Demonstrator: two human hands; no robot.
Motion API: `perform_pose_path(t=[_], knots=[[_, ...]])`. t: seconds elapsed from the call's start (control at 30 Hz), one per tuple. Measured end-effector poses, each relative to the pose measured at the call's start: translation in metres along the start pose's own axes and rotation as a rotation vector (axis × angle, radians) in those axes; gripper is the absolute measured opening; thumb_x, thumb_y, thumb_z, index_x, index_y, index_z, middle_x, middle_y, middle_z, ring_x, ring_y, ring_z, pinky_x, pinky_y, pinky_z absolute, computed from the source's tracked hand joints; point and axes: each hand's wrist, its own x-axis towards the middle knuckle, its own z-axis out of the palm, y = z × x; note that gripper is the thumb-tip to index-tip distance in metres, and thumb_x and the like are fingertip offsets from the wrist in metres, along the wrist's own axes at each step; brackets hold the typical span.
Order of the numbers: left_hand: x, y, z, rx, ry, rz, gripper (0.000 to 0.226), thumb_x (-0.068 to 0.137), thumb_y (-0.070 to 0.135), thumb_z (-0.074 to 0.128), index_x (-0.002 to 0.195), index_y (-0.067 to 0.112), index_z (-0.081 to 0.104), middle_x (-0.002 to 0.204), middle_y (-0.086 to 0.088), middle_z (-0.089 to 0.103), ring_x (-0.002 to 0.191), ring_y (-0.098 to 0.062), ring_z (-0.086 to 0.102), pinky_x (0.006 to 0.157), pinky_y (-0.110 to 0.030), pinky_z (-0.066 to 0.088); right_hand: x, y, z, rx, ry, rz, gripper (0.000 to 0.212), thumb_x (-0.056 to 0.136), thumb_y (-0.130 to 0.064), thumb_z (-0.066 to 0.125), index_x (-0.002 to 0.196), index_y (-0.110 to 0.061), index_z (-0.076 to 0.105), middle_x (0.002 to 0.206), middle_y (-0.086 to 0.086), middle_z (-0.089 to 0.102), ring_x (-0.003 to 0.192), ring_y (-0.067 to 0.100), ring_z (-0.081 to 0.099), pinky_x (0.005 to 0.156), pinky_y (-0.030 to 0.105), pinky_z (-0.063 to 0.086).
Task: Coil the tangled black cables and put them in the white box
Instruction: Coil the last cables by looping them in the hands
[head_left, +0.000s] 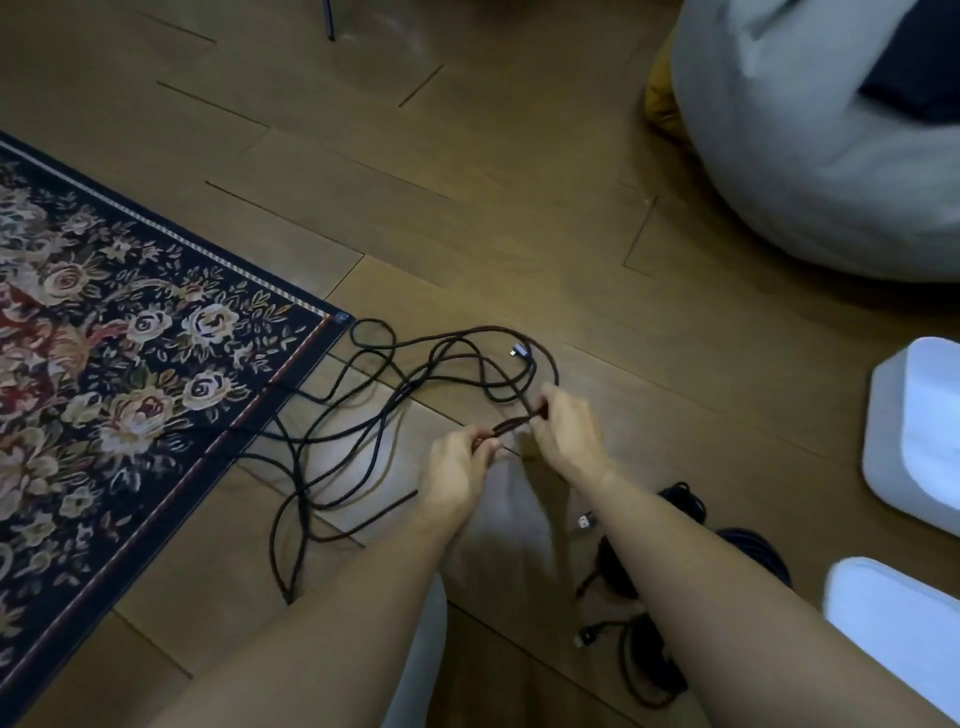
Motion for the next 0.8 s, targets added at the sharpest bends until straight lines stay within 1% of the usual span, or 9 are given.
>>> perform_pose_path(t=[0.1,0.17,0.23,0.37,0.5,0.6,0.67,0.73,0.8], knots=[[0.006,0.028,-0.011,0.075,0.052,0.074,0.018,0.100,0.042,0.059,0.100,0.028,0.070,0.085,0.007,0.071,0.083,-0.016,0.068,0.077,-0.038,0.057,-0.001,0.003,-0.047,0.148,0.119,0.086,0.019,0.085,-0.011,0.058,0.074,-0.025,0.052,0.073,0.004,0.064,0.072,0.027,0.066,0.067,0.044,0.058],[0.006,0.056,-0.022,0.119,0.082,0.164,0.021,0.099,0.043,0.061,0.097,0.025,0.072,0.078,0.008,0.069,0.080,-0.018,0.067,0.071,-0.035,0.053,-0.008,0.004,-0.082,0.153,0.177,0.122,0.018,0.083,-0.011,0.057,0.070,-0.023,0.052,0.072,0.008,0.066,0.071,0.031,0.066,0.068,0.045,0.058],[0.002,0.090,-0.036,0.128,0.097,0.252,0.021,0.098,0.045,0.063,0.097,0.027,0.074,0.077,0.011,0.067,0.080,-0.015,0.065,0.066,-0.032,0.046,-0.019,0.000,-0.121,0.136,0.226,0.145,0.019,0.085,-0.012,0.061,0.072,-0.022,0.054,0.075,0.009,0.068,0.076,0.033,0.066,0.071,0.043,0.058],[-0.009,0.169,-0.075,0.213,0.140,0.423,0.023,0.099,0.049,0.059,0.096,0.031,0.073,0.084,0.007,0.072,0.085,-0.019,0.067,0.067,-0.033,0.048,-0.050,-0.017,-0.199,0.125,0.321,0.129,0.015,0.089,-0.027,0.070,0.081,-0.019,0.062,0.078,0.006,0.070,0.078,0.029,0.067,0.070,0.038,0.057],[-0.042,0.257,-0.130,0.270,0.213,0.590,0.026,0.099,0.052,0.058,0.105,0.033,0.074,0.091,0.007,0.073,0.088,-0.018,0.066,0.074,-0.036,0.055,-0.093,-0.051,-0.279,0.116,0.448,0.027,0.015,0.091,-0.035,0.072,0.085,-0.025,0.062,0.083,-0.001,0.069,0.084,0.025,0.066,0.077,0.043,0.058],[-0.077,0.313,-0.164,0.253,0.321,0.724,0.028,0.099,0.052,0.058,0.107,0.031,0.074,0.091,0.008,0.073,0.086,-0.015,0.066,0.074,-0.039,0.057,-0.132,-0.080,-0.344,0.099,0.563,-0.076,0.015,0.094,-0.037,0.068,0.087,-0.025,0.063,0.080,-0.004,0.066,0.081,0.021,0.062,0.068,0.034,0.048],[-0.102,0.348,-0.186,0.249,0.397,0.815,0.027,0.099,0.050,0.060,0.108,0.029,0.075,0.095,0.007,0.075,0.088,-0.016,0.068,0.075,-0.040,0.057,-0.163,-0.092,-0.385,0.100,0.639,-0.143,0.016,0.094,-0.040,0.066,0.082,-0.030,0.062,0.077,-0.007,0.067,0.077,0.018,0.063,0.063,0.033,0.047],[-0.126,0.369,-0.202,0.271,0.457,0.922,0.025,0.098,0.047,0.063,0.107,0.028,0.077,0.096,0.007,0.077,0.089,-0.015,0.069,0.075,-0.040,0.057,-0.190,-0.091,-0.412,0.016,0.703,-0.181,0.014,0.095,-0.043,0.063,0.084,-0.034,0.062,0.081,-0.009,0.070,0.078,0.016,0.064,0.067,0.036,0.052],[-0.147,0.368,-0.209,0.318,0.479,0.981,0.023,0.097,0.045,0.064,0.105,0.028,0.077,0.095,0.010,0.076,0.088,-0.012,0.069,0.074,-0.038,0.057,-0.214,-0.077,-0.419,-0.103,0.739,-0.196,0.012,0.096,-0.042,0.062,0.088,-0.032,0.062,0.078,-0.010,0.067,0.077,0.017,0.062,0.066,0.038,0.050]])
